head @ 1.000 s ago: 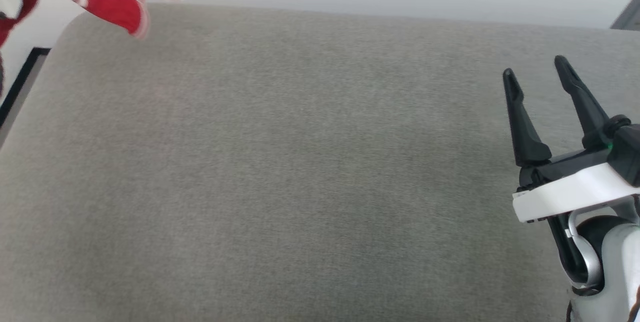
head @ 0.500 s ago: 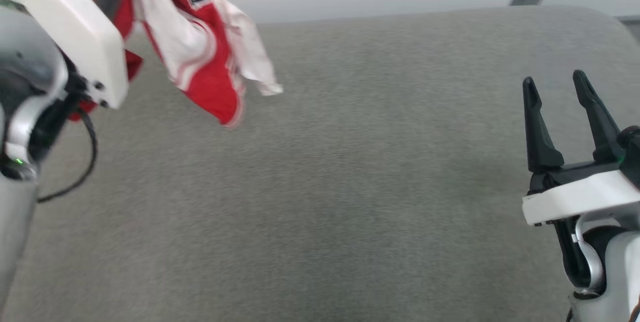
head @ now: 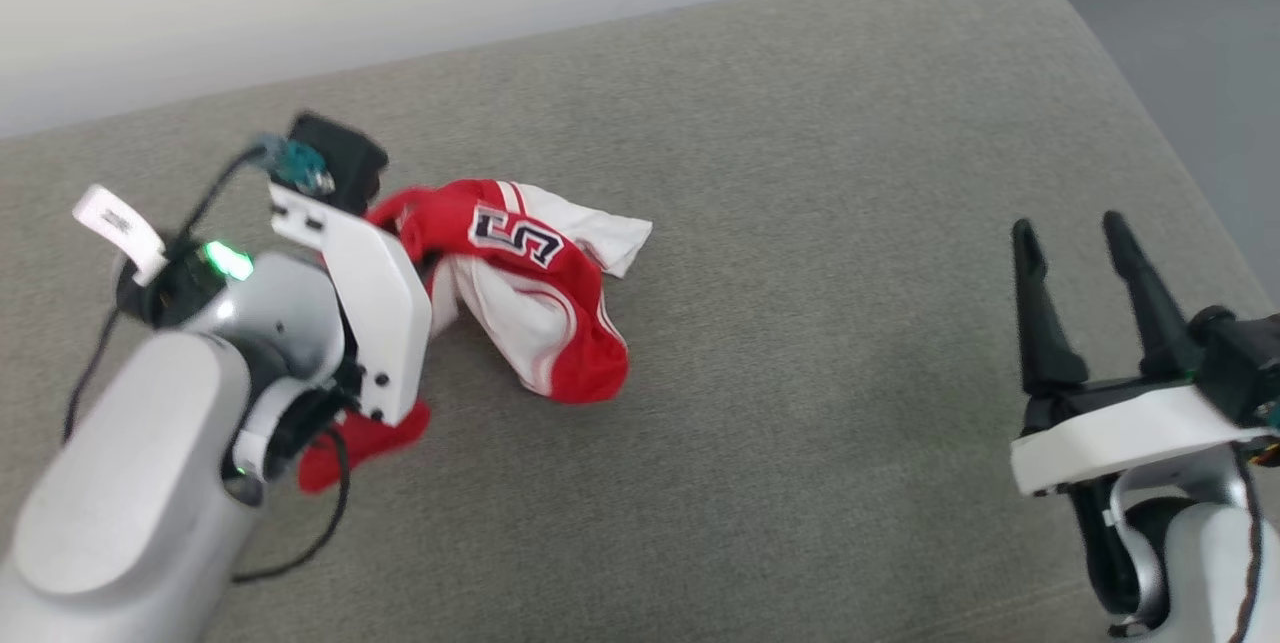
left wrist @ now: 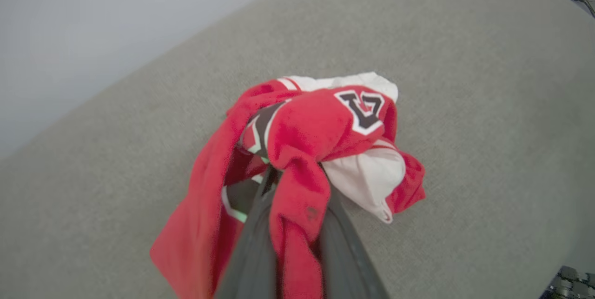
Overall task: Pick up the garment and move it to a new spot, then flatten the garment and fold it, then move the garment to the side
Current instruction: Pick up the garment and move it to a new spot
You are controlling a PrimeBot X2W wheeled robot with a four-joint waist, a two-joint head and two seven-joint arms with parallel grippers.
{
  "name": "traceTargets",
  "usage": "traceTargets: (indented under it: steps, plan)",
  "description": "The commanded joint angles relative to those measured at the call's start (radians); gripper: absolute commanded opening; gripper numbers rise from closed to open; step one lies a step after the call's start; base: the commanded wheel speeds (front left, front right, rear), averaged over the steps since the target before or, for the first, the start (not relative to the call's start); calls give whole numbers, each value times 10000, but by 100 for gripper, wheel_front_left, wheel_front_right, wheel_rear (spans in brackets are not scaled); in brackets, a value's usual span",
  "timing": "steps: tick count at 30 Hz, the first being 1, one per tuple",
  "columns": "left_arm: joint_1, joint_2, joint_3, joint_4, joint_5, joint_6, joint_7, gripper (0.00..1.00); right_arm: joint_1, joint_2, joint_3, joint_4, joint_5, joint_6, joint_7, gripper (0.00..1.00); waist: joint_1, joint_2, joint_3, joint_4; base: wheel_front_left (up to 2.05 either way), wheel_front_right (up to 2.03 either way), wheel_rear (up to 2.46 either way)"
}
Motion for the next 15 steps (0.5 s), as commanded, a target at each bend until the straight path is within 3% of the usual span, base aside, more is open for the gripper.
traceTargets:
  steps: [1,6,15]
  plan:
    - [356,-112,-147,585,-116,-70,63,0,108,77,171,135,100,-3,-126,100,0,-1,72,-256,0,0,0]
    - [670,-318,-305,1692,-371,-150,36,0,158,108,409,346,185,-3,-225,100,0,-1,77,-410,0,0,0]
    - [1154,-769,-995,4071,-667,-721,449,0,147,124,659,641,261,-3,-301,100,0,-1,-46,-463,0,0,0]
